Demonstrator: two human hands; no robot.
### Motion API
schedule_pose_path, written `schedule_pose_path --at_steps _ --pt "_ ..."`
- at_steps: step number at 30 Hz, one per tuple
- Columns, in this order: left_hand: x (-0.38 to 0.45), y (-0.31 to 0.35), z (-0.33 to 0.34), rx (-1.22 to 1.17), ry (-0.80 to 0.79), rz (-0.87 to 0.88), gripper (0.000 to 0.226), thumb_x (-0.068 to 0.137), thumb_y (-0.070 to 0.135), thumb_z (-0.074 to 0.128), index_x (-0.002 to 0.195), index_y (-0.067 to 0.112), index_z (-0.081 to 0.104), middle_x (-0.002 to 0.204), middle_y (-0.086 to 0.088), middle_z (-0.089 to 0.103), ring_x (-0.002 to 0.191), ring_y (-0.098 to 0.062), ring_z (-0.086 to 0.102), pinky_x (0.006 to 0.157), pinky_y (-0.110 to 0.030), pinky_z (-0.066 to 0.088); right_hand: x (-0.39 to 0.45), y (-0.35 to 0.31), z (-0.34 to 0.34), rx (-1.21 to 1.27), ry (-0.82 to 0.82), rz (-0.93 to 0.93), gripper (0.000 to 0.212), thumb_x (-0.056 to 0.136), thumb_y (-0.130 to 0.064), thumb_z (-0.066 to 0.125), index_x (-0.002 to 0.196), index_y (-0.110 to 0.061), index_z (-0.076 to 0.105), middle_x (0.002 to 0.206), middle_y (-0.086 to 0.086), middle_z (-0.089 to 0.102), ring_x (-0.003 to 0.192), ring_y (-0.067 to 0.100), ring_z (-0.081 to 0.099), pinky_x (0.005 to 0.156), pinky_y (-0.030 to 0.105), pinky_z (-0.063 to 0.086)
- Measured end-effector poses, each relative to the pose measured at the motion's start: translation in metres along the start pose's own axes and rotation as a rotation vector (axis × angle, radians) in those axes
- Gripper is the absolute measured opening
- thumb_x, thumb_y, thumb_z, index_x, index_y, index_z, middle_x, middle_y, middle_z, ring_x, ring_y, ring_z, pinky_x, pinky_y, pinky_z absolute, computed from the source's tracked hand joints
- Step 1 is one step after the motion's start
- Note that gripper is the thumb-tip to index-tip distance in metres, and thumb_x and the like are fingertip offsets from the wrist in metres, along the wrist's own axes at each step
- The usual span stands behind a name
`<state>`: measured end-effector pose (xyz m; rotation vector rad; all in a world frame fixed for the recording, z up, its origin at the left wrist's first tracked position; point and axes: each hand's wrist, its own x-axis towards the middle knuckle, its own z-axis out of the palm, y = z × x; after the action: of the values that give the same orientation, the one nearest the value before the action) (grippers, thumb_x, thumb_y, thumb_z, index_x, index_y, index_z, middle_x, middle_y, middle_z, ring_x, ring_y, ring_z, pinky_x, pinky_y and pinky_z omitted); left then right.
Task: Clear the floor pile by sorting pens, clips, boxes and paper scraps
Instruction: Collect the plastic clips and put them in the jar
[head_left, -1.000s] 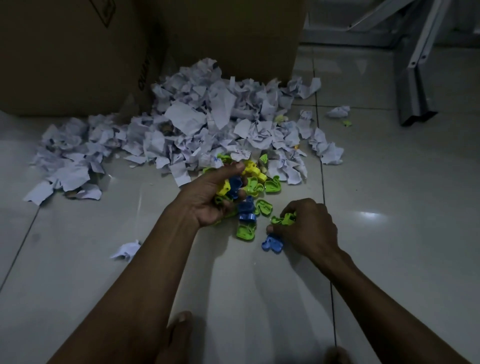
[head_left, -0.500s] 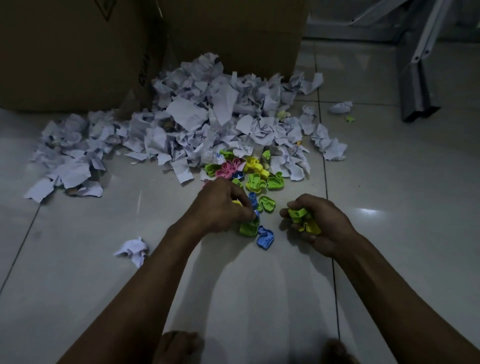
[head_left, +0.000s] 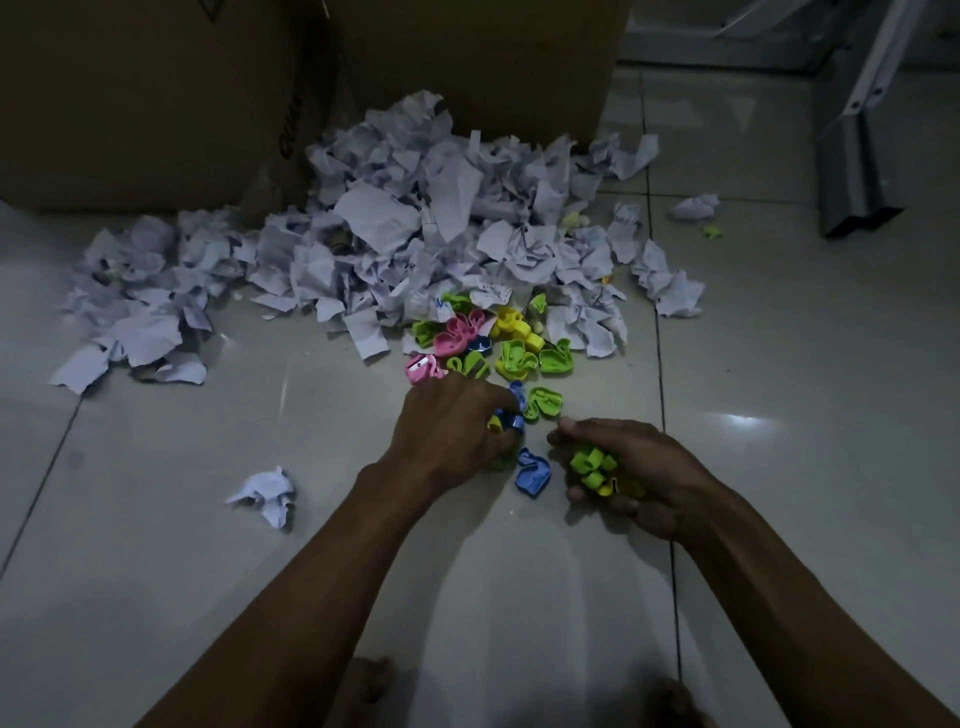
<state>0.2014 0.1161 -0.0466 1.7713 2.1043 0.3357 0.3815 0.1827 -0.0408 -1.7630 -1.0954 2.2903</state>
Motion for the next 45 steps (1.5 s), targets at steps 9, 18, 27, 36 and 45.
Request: schedule_pose_path --at_steps 9,18,27,36,45 --pt "0.004 -0.006 -0.021 -0.770 0.116 -0.386 0.015 0.073 0.023 0.082 0.086 0.027 0.076 0.079 0.008 0.073 0.068 -0.005 0.063 0.058 -0.021 0.045 -0.004 0.011 0.006 -0.548 0.146 -0.381 0.020 0.064 -0.030 0.087 0.076 -0.018 0.077 0.080 -0.002 0.073 0.073 0.013 0.066 0.056 0.031 0.053" --pt "0.009 -0.005 -0.029 -1.498 0.107 -0.706 0.023 0.075 0.028 0.073 0.094 0.016 0.069 0.067 -0.002 0.068 0.042 -0.010 0.041 0.035 -0.012 0.022 -0.006 0.030 0.035 -1.283 0.332 -0.510 0.052 0.081 -0.056 0.065 0.121 -0.028 0.048 0.114 -0.003 0.055 0.101 0.023 0.056 0.068 0.030 0.036" --pt "0.023 0.002 -0.025 -1.701 0.016 -0.714 0.027 0.079 0.033 0.067 0.100 0.016 0.063 0.069 0.003 0.066 0.040 -0.005 0.042 0.033 -0.011 0.022 -0.009 0.012 0.014 -0.603 0.255 -0.462 0.037 0.078 -0.040 0.077 0.111 -0.026 0.068 0.098 -0.008 0.065 0.081 0.010 0.065 0.064 0.026 0.050" --pt "0.061 0.047 -0.029 -1.772 -0.106 -0.691 0.048 0.066 0.036 0.072 0.108 0.012 0.064 0.073 0.001 0.067 0.042 -0.005 0.045 0.032 -0.013 0.025 -0.017 -0.047 -0.020 0.536 -0.018 -0.251 0.035 0.072 -0.033 0.070 0.101 -0.014 0.064 0.075 0.001 0.059 0.052 0.015 0.058 0.034 0.016 0.018" --pt "0.131 0.128 -0.073 -1.859 -0.168 -0.676 0.019 0.091 0.033 0.062 0.093 0.015 0.062 0.062 0.006 0.064 0.038 -0.005 0.046 0.030 -0.014 0.026 -0.050 -0.119 -0.066 0.781 -0.190 -0.300 0.029 0.079 -0.041 0.063 0.087 -0.016 0.053 0.068 -0.003 0.051 0.048 0.005 0.054 0.029 0.014 0.019"
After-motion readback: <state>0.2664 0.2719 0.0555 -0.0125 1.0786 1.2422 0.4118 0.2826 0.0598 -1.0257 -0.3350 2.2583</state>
